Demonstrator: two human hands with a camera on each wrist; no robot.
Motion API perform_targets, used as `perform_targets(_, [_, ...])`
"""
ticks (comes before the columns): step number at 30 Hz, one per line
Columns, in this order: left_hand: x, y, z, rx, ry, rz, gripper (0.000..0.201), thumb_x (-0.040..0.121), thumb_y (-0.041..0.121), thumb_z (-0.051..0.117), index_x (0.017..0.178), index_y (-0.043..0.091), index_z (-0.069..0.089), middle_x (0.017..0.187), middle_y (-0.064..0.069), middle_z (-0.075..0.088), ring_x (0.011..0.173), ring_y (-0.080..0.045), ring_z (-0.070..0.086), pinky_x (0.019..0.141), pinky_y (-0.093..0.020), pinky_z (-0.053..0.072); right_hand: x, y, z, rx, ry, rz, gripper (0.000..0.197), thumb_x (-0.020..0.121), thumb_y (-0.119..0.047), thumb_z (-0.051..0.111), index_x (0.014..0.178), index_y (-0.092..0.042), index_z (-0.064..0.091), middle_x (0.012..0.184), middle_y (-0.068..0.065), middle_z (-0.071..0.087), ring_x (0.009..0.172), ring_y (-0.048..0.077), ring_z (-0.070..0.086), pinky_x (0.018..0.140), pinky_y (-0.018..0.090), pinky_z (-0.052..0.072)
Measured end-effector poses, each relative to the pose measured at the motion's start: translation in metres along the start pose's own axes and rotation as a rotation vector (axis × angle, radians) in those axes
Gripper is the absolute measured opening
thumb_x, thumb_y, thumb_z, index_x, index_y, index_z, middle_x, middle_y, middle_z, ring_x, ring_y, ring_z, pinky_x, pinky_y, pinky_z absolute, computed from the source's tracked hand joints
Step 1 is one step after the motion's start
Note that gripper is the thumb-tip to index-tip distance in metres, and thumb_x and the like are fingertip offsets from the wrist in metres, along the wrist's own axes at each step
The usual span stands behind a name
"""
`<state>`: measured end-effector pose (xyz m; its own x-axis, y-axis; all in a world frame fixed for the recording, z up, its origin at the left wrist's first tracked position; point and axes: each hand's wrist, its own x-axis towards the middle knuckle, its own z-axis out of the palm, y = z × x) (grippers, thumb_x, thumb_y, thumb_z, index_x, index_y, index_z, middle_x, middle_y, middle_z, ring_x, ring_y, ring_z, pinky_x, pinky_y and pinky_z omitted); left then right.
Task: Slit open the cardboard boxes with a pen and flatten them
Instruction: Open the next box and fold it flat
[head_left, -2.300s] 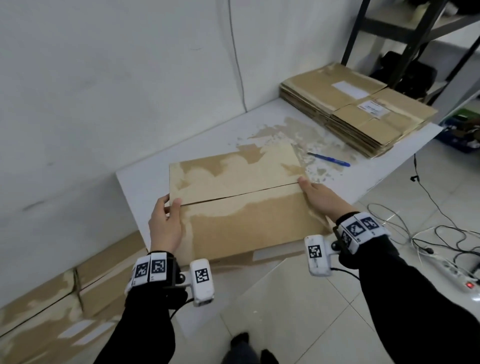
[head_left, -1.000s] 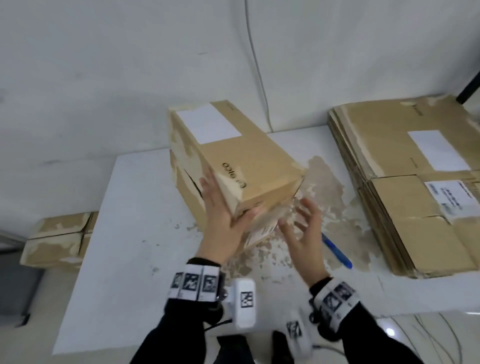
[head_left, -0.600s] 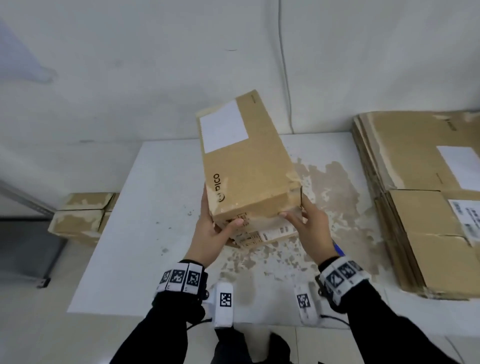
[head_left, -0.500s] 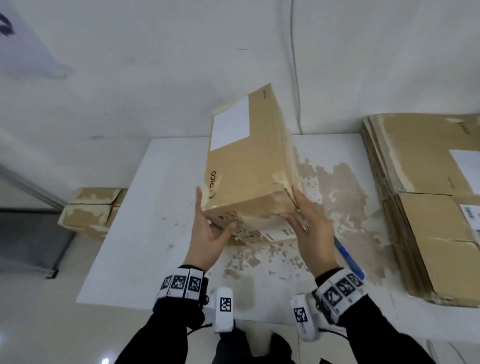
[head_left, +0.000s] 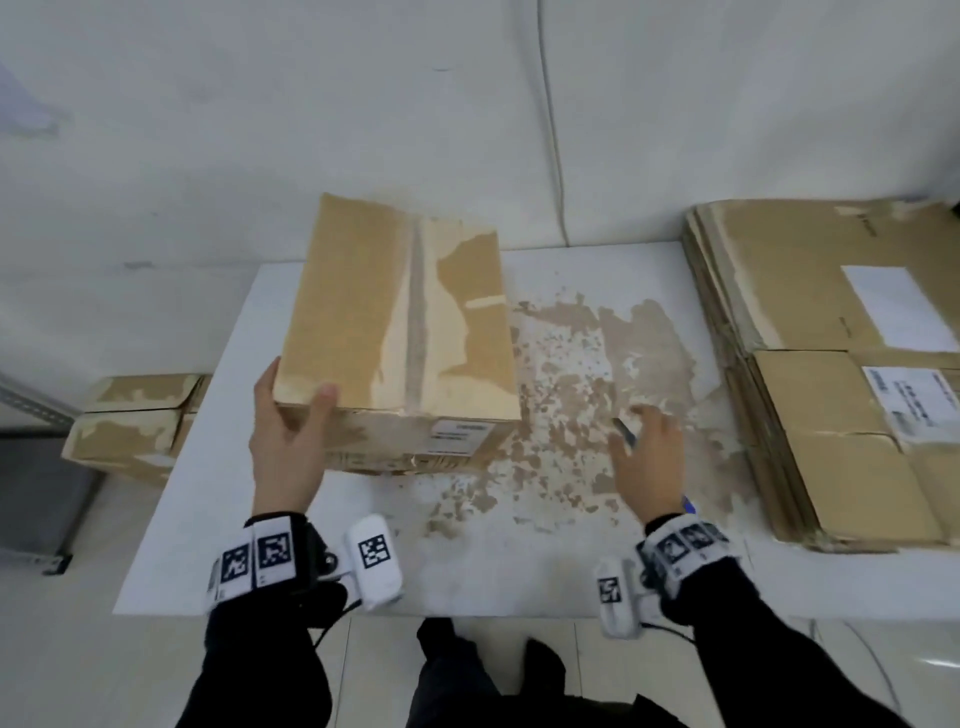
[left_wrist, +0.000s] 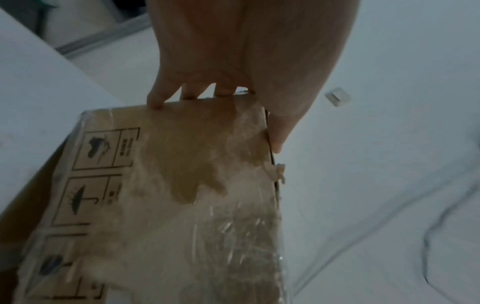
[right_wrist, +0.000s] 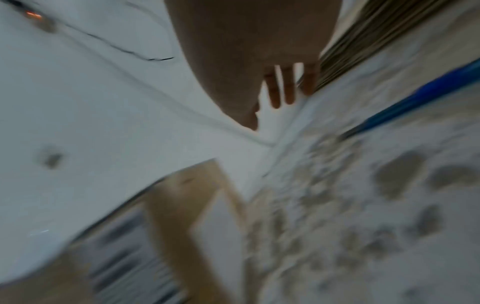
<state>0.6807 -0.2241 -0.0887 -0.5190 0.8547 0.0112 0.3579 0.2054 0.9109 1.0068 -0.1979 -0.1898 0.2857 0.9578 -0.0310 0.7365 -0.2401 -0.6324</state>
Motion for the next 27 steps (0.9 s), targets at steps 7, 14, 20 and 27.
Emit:
perform_targets(7, [-0.01, -0.055, 0.0, -0.092, 0.016, -0.142, 0.062, 0.091, 0.04, 0.059, 0.144, 0.025, 0.032, 0.131, 0.003, 0.051, 0.118, -0.016, 0.049, 0.105, -0.039, 0.04, 0.012, 0.058, 0.009, -0.274, -0.243, 0.318, 0.035, 0.095, -0.023, 0.048, 0.113, 0.007, 0.045, 0.105, 0.021, 0.053, 0.093, 0.035, 0.053, 0.078, 0.039, 0.045])
perform_targets(14, [0.024, -0.025, -0.026, 0.186, -0.142, -0.049, 0.07, 0.086, 0.029, 0.068, 0.144, 0.01, 0.033, 0.142, -0.006, 0.042, 0.129, -0.023, 0.042, 0.096, -0.027, 0.034, 0.03, -0.095, -0.024, 0.255, -0.124, -0.027, 0.011, 0.095, -0.016, 0.052, 0.102, -0.012, 0.044, 0.083, 0.01, 0.063, 0.058, 0.015, 0.052, 0.048, 0.019, 0.037])
perform_targets(20, [0.147, 0.037, -0.027, 0.189, -0.365, 0.091, 0.041, 0.09, 0.036, 0.061, 0.127, 0.019, 0.054, 0.131, -0.005, 0.055, 0.12, -0.017, 0.051, 0.094, -0.025, 0.036, 0.064, -0.254, 0.0, 0.21, -0.23, -0.312, 0.021, 0.094, -0.016, 0.05, 0.115, -0.012, 0.054, 0.089, 0.013, 0.066, 0.078, 0.024, 0.06, 0.06, 0.027, 0.042])
perform_targets(27, [0.217, 0.007, 0.011, 0.16, -0.641, 0.231, 0.049, 0.092, 0.03, 0.06, 0.137, 0.018, 0.047, 0.145, -0.001, 0.042, 0.14, -0.019, 0.03, 0.117, -0.034, 0.019, 0.108, -0.326, 0.075, -0.228, -0.285, -0.318, 0.03, 0.094, -0.015, 0.039, 0.12, -0.015, 0.055, 0.114, 0.014, 0.06, 0.098, 0.028, 0.056, 0.085, 0.034, 0.047])
